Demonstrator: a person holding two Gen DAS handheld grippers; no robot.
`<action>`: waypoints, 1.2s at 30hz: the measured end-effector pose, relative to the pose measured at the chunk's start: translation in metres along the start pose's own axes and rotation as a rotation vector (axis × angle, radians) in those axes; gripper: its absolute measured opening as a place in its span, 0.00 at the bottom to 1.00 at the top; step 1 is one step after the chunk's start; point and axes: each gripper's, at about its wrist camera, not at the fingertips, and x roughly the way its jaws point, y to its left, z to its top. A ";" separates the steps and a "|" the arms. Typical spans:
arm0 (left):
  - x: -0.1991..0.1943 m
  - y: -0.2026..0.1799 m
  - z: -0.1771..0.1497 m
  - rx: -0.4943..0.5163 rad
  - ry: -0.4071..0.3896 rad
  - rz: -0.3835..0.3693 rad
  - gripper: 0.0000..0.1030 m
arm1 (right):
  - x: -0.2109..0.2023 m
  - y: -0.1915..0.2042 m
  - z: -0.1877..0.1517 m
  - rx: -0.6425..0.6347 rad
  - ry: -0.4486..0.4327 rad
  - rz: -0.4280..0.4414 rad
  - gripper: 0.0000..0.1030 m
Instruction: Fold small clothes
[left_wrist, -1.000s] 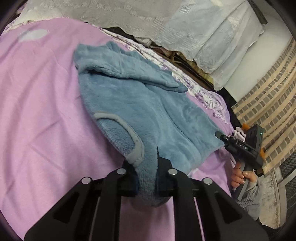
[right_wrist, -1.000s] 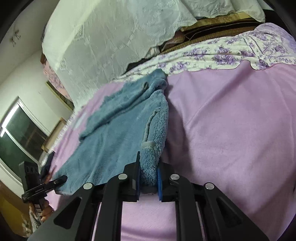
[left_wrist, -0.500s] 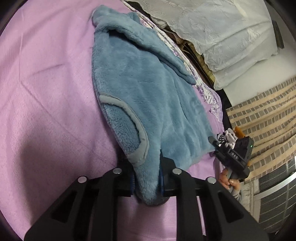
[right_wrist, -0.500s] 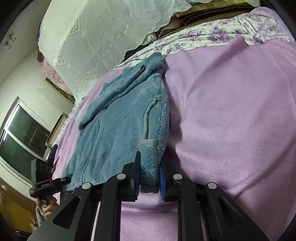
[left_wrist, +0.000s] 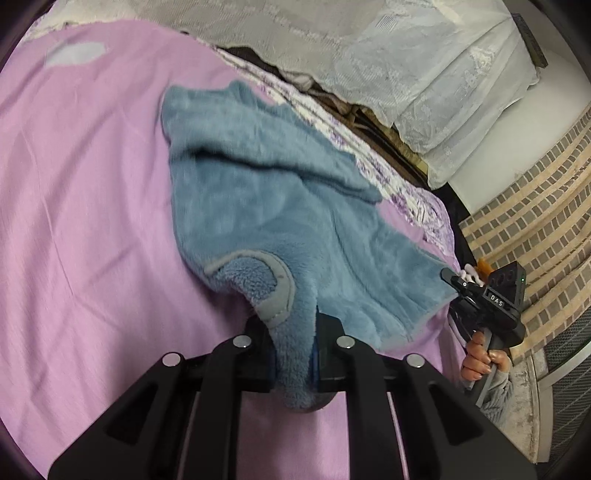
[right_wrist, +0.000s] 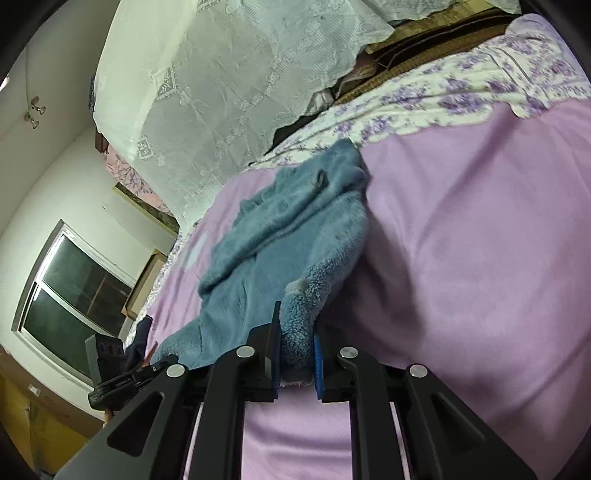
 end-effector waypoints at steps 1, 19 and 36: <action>-0.002 0.001 0.003 0.001 -0.006 0.000 0.11 | 0.001 0.001 0.004 0.007 -0.003 0.009 0.13; 0.006 -0.007 0.086 -0.014 -0.096 0.026 0.11 | 0.032 0.026 0.078 0.059 -0.069 0.059 0.13; 0.019 0.014 0.149 -0.069 -0.142 0.047 0.11 | 0.109 0.036 0.144 0.093 -0.106 0.078 0.13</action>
